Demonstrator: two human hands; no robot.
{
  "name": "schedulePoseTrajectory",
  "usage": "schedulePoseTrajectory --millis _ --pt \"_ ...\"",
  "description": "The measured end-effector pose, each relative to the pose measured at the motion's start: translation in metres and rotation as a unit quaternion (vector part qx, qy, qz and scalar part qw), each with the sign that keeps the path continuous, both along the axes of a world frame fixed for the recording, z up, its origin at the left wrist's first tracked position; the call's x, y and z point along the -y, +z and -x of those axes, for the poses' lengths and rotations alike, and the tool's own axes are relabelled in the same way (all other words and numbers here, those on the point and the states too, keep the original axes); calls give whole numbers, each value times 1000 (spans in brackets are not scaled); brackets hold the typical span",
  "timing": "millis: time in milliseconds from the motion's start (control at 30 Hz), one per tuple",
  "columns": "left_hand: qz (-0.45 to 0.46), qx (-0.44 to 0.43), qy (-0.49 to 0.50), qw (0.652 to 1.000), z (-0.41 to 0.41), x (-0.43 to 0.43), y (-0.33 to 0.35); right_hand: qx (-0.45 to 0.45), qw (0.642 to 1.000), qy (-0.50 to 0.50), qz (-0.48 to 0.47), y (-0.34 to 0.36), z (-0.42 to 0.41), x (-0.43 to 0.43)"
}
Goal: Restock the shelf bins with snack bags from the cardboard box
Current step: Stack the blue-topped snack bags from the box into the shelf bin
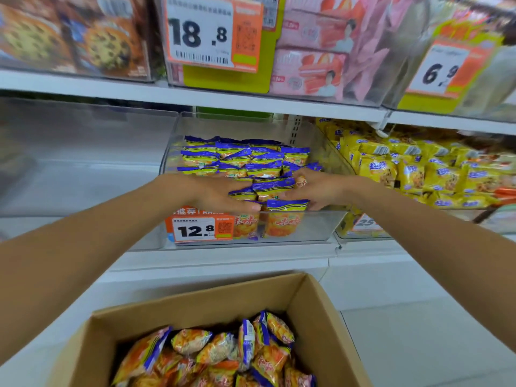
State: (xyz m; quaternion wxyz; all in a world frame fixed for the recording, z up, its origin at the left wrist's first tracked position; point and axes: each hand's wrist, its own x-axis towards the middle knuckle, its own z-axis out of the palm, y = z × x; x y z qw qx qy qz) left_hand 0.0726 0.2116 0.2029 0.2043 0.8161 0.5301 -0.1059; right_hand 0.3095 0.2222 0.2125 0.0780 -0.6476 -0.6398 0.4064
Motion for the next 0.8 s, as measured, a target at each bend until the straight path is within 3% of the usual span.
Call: schedulePoseTrajectory --millis 67,167,267,633,733,800 --pt "-2 1 13 1000 0 4 -6 -27 1000 0 -4 -6 7 2" --pt "-13 15 31 999 1 1 -13 28 997 29 -60 -18 11 -3" --pt "-14 48 43 998 4 -2 -17 -9 997 19 -68 -28 3 -8" --pt "-12 4 31 999 1 -3 -15 28 987 108 -120 -26 12 4" --pt "-69 62 49 994 4 6 -7 58 967 85 -232 -26 9 13" --pt "-178 87 45 979 1 20 -2 70 943 54 -321 -24 10 25"
